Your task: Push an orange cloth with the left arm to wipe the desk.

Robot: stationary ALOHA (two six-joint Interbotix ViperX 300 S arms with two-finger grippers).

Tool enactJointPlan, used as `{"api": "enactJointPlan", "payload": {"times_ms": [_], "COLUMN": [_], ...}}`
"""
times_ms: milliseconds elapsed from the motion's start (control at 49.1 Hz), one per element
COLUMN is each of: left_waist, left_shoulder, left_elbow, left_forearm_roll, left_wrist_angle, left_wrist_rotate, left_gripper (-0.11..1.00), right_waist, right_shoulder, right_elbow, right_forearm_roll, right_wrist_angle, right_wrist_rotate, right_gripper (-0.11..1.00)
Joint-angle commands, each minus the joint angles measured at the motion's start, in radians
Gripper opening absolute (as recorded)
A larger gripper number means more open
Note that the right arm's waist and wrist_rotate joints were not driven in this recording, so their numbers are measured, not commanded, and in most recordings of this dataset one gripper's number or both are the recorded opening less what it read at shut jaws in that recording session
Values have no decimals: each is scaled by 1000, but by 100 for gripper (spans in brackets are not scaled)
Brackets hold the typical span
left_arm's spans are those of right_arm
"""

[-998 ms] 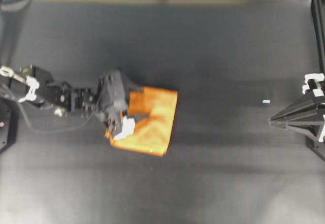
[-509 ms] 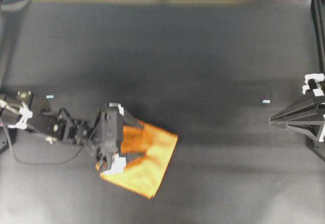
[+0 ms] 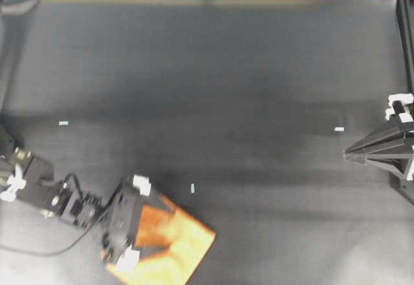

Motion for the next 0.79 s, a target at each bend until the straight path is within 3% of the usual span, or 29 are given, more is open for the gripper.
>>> {"api": "enactJointPlan", "payload": {"times_ms": [0,367,774], "left_waist": [-48,-74,-72], "left_shoulder": [-6,-35,-285], "left_elbow": [-9,-14,12], "left_forearm_roll": [5,3,3], "left_wrist_angle": [-2,-2,98], "left_wrist_rotate": [-11,6,92], "left_gripper": [88,88,88], "right_waist": [0,0,0], "right_shoulder": [3,2,-2], "right_elbow": [-5,-5,-5], "right_forearm_roll": [3,6,6], "right_wrist_angle": [-9,-15,-12], "right_wrist_rotate": [0,2,0], "right_gripper": [1,1,1]}}
